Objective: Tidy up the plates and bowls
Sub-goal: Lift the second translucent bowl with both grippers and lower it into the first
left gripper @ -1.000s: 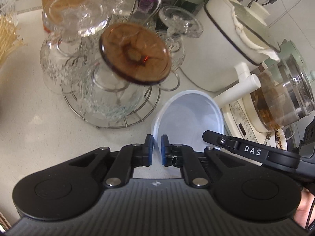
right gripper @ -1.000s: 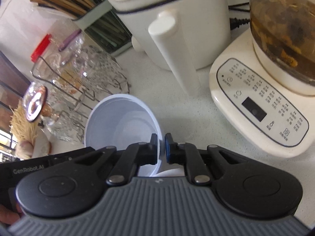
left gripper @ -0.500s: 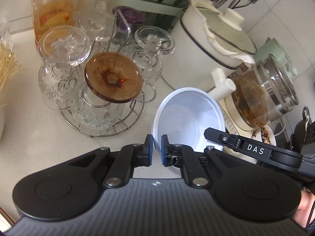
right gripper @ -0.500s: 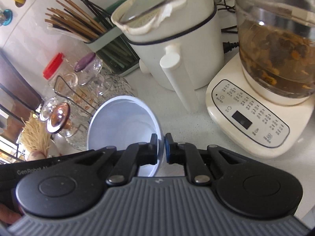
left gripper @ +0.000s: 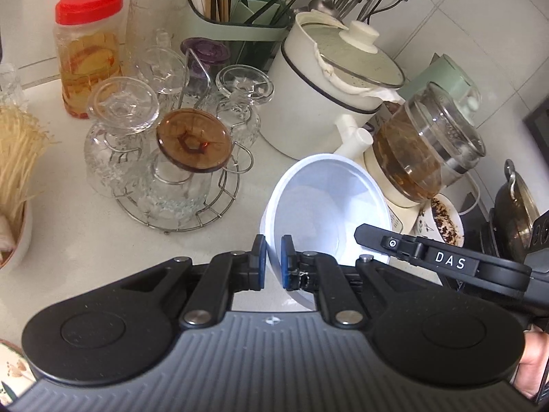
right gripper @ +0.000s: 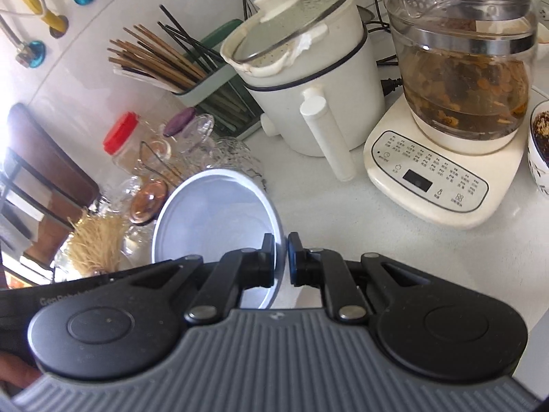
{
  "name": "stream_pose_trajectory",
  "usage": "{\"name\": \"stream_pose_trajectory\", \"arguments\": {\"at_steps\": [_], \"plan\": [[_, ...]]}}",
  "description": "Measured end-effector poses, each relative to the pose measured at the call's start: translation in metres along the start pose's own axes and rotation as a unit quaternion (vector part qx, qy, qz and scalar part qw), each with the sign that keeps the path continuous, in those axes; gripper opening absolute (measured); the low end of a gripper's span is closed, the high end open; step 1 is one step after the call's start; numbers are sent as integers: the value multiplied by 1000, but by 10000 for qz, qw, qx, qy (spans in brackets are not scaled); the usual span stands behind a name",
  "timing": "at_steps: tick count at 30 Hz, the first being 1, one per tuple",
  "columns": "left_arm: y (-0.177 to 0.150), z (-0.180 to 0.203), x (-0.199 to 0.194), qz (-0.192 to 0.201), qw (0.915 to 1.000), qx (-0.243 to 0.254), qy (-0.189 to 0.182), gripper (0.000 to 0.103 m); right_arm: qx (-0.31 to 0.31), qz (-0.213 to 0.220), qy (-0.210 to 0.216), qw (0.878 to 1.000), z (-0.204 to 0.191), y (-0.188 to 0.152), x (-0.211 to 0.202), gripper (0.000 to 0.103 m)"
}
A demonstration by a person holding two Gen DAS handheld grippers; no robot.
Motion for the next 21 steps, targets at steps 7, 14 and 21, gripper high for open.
{"name": "stream_pose_trajectory", "arguments": {"at_steps": [7, 14, 21], "plan": [[-6, -12, -24, 126, 9999, 39, -25, 10, -31, 134, 42, 9999, -20, -12, -10, 11], [-14, -31, -45, 239, 9997, 20, -7, 10, -90, 151, 96, 9998, -42, -26, -11, 11], [-28, -65, -65, 301, 9994, -126, 114, 10, -255, 16, 193, 9995, -70, -44, 1, 11]]}}
Point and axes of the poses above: each gripper's, at about its wrist camera, not at the fingertips, and x roughly the way its jaws point, z to its right, y to its top, the point moved 4 cm from there along x, roughly the way its jaws point, and after that the axes turned 15 degrees about y, right-handed, at the moved point
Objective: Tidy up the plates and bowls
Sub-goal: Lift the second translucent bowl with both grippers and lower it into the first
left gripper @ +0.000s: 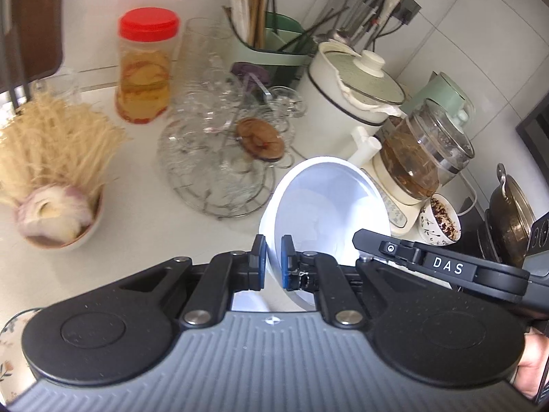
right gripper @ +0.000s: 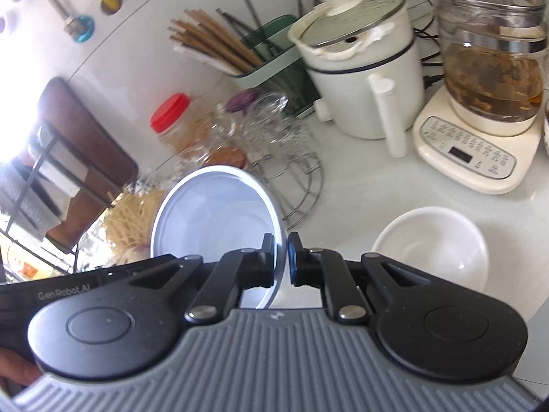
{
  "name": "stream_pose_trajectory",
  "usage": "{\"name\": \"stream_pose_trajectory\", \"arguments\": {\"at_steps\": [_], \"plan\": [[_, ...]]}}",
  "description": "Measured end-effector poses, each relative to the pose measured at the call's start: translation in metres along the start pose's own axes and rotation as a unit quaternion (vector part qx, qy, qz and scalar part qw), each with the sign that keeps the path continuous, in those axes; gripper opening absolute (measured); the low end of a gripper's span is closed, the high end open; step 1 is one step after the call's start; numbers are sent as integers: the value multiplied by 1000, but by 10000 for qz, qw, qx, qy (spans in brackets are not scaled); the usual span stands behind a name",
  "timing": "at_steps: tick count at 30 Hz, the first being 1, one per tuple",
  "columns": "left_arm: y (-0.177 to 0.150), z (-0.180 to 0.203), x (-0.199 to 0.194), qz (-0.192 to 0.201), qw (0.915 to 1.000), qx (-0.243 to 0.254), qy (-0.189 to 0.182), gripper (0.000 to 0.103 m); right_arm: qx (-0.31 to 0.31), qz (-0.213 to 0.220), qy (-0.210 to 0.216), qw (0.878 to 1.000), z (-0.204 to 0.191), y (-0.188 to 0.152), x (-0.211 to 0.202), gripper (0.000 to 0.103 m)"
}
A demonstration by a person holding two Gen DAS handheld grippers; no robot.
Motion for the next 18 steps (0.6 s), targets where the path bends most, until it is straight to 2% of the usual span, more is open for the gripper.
{"name": "stream_pose_trajectory", "arguments": {"at_steps": [11, 18], "plan": [[-23, -60, -20, -51, 9991, -379, 186, 10, -273, -361, 209, 9988, -41, -22, 28, 11], [-40, -83, -13, -257, 9973, -556, 413, 10, -247, -985, 120, 9948, -46, -48, 53, 11]]}}
Point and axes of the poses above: each gripper's, at about its wrist camera, not at the fingertips, and x roughly the way its jaws point, z to its right, y to its top, the point moved 4 cm from there along x, roughly the way its jaws point, and after that the axes turned 15 degrees about y, right-handed, at the moved point
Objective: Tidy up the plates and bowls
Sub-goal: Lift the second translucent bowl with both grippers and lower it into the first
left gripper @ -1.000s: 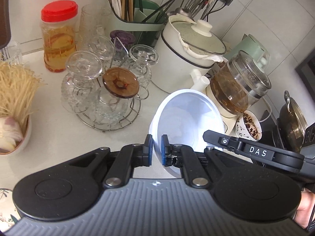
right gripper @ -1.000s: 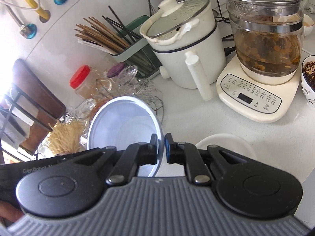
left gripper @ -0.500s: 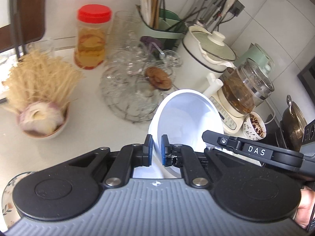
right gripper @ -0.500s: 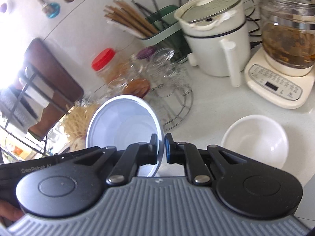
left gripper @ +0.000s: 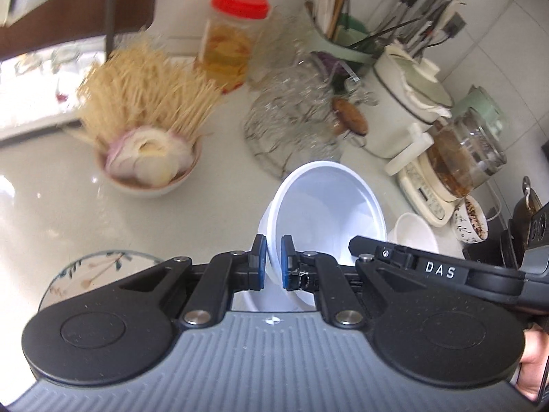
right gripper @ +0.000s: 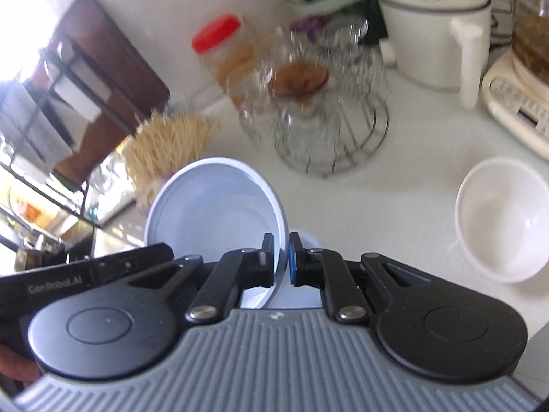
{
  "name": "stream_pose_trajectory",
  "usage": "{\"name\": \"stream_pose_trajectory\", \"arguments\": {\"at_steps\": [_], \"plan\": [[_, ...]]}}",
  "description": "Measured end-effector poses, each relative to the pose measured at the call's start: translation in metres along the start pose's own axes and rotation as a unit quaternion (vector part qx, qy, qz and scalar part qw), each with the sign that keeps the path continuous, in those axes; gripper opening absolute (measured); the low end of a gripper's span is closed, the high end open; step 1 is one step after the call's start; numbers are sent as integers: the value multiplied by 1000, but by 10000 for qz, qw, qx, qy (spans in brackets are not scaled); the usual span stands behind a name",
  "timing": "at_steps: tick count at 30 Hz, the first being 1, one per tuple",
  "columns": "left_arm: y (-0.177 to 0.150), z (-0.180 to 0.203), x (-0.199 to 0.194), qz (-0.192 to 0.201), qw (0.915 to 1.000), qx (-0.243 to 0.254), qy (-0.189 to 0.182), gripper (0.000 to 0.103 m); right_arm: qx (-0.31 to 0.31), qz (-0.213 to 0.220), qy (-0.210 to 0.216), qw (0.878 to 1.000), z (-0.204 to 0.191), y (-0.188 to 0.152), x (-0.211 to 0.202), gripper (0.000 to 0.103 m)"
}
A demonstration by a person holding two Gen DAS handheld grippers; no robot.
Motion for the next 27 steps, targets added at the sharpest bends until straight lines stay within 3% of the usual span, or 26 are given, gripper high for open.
{"name": "stream_pose_trajectory", "arguments": {"at_steps": [15, 27], "plan": [[-24, -1, 36, -578, 9983, -64, -4, 10, 154, -584, -295, 9977, 19, -25, 16, 13], [-23, 2, 53, -734, 9972, -8, 119, 10, 128, -672, -412, 9968, 27, -23, 23, 13]]}}
Point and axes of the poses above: each gripper's, at about its wrist camera, not at the fingertips, and x roughly the way its jaws point, z to its right, y to its top, the point moved 4 cm from there along x, roughly the way its jaws point, and after that the axes turned 15 degrees about y, right-handed, at the moved point
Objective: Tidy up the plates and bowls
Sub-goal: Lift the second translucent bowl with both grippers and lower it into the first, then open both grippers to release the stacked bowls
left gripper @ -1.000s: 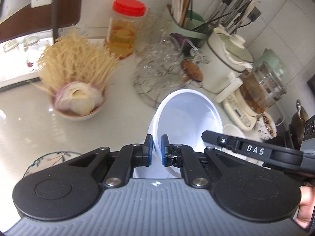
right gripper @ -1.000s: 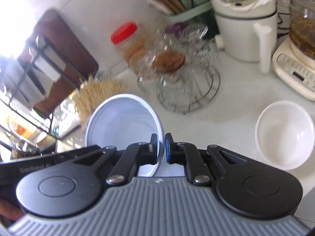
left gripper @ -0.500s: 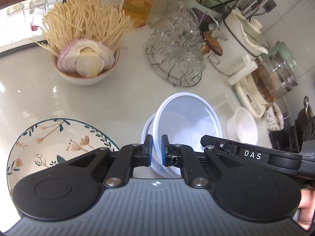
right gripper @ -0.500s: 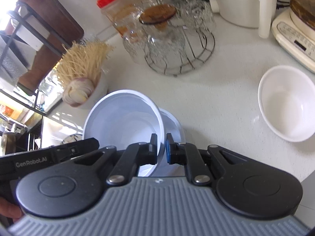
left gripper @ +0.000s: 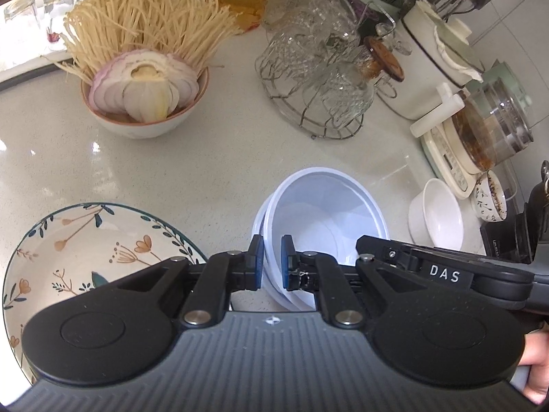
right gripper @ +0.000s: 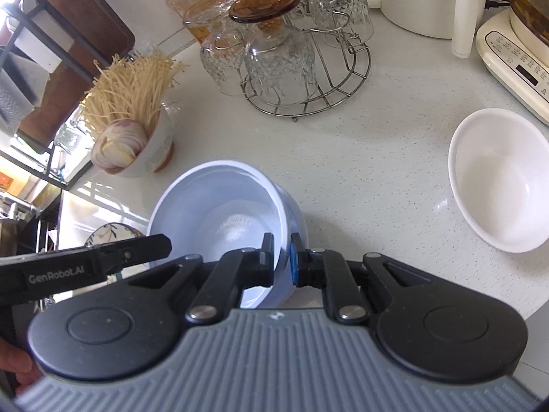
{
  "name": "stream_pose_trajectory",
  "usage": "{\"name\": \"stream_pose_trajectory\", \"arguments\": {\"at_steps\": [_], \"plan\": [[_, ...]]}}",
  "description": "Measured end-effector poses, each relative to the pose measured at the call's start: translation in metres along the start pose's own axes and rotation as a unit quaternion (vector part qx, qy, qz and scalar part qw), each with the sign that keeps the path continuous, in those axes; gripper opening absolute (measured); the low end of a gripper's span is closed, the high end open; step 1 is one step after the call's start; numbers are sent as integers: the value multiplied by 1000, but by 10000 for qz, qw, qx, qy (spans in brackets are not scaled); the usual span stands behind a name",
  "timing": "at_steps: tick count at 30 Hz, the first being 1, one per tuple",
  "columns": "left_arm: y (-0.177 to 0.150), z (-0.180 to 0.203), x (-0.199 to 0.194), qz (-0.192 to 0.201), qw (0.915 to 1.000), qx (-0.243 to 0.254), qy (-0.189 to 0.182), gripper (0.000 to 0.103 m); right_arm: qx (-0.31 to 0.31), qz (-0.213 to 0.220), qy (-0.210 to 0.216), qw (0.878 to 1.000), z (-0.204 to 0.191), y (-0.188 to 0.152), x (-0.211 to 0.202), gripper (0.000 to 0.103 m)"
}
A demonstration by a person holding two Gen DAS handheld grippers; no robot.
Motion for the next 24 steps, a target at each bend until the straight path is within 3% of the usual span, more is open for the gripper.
{"name": "stream_pose_trajectory", "arguments": {"at_steps": [17, 19, 20, 24], "plan": [[2, -4, -1, 20, 9997, -42, 254, 12, -117, 62, 4, 9999, -7, 5, 1, 14], [3, -5, -6, 96, 9996, -38, 262, 16, -81, 98, -4, 9999, -7, 7, -1, 15], [4, -5, -8, 129, 9996, -41, 248, 17, -57, 142, 4, 9999, -7, 8, -3, 17], [11, -7, -23, 361, 9990, -54, 250, 22, 47, 407, 107, 9991, -8, 12, -13, 44]]}}
Point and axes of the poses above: each gripper's, at about its wrist camera, not at the fingertips, and x roughly the way its jaws point, z to its right, y to its top, the point moved 4 cm from there along x, roughly the way its jaws point, and after that the axes turned 15 degrees about y, right-handed, at the moved point
